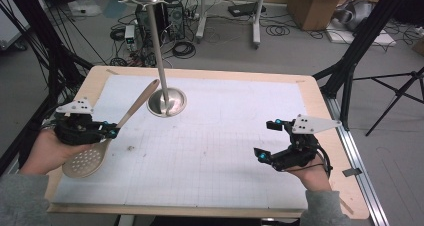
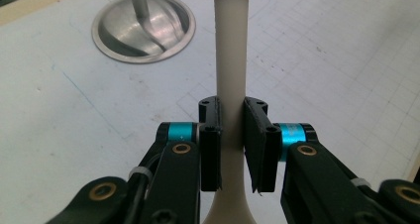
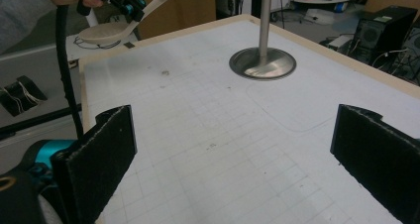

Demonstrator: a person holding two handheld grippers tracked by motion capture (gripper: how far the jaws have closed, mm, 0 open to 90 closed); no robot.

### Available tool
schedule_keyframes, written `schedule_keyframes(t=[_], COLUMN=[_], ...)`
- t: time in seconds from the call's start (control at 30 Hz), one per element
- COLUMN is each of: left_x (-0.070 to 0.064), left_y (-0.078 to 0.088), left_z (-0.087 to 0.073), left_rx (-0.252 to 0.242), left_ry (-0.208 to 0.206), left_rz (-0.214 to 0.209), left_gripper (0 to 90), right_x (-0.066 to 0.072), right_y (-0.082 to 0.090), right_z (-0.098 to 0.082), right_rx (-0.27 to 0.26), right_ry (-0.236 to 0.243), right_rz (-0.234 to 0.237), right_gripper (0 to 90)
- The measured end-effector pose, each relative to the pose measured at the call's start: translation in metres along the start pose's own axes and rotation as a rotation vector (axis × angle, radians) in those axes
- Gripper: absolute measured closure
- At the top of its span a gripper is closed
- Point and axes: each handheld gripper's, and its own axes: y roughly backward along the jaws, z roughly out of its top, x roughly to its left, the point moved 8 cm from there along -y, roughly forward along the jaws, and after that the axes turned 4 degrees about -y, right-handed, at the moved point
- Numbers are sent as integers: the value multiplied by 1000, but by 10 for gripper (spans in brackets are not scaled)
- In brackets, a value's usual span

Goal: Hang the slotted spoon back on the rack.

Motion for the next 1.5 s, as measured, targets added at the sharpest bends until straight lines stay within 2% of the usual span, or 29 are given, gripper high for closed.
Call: schedule_keyframes(t=[0.23,0.3,0.47,0.9,1.1,1.23,1.37,1.5], left_x=[2,2,6,17,23,26,29,33], left_y=[6,6,10,26,30,34,38,40], left_z=[8,9,12,30,35,42,47,52], left_rx=[-28,-30,-34,-67,-72,-91,-99,-103], left_ry=[-9,3,3,16,11,6,-9,-5], left_rz=[22,19,21,0,-3,-16,-29,-27], left_gripper=[779,779,779,779,779,779,779,779], right_x=[-1,-1,-1,-2,-3,-5,-7,-9], right_y=[0,-1,-2,0,1,2,4,5], right_z=[-1,-1,-2,-1,-1,0,-1,-2], right_rx=[-7,-1,0,-8,-15,-20,-20,-26], right_ry=[-2,-3,-2,-6,-8,-8,-22,-27], right_rz=[2,2,2,4,4,2,3,1], right_gripper=[25,25,25,25,25,25,25,25])
